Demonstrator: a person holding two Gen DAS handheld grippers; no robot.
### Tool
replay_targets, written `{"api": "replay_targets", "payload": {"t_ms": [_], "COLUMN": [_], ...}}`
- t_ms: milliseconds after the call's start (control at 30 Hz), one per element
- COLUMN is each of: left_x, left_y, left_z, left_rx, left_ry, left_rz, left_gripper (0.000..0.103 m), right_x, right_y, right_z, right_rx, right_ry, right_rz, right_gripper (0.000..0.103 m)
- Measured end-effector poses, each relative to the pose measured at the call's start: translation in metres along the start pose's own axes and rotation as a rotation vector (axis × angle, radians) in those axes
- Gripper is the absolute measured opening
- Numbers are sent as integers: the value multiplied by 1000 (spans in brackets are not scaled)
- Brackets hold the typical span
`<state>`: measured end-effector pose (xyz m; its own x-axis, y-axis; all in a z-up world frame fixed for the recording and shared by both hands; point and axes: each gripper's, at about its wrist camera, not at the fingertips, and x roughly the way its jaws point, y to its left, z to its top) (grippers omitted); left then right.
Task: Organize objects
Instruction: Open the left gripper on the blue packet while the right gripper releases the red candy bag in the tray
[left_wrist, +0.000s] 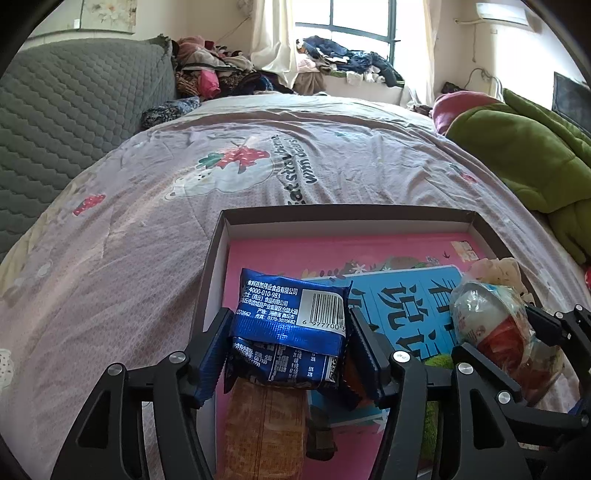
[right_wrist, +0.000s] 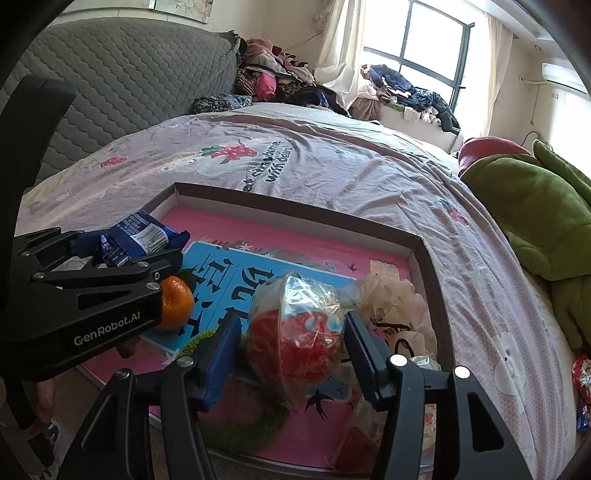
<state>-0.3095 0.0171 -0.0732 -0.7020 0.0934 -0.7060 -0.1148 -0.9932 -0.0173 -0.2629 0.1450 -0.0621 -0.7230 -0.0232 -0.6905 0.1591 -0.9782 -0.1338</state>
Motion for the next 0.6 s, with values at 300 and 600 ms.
{"api": "replay_targets", "payload": {"t_ms": [300, 600], "left_x": [-14, -23], "left_y": [2, 1], "left_z": [-3, -8], "left_rx": [-11, -10], "left_ry": [-19, -21], "left_rz": [9, -3], "left_gripper": [72, 73], "right_x": [-10, -18], "right_y": [-2, -9], "right_z": [0, 0], "right_rx": [8, 30], "right_ry": [-20, -30], "right_rz": [-5, -5], "right_gripper": [57, 58]}}
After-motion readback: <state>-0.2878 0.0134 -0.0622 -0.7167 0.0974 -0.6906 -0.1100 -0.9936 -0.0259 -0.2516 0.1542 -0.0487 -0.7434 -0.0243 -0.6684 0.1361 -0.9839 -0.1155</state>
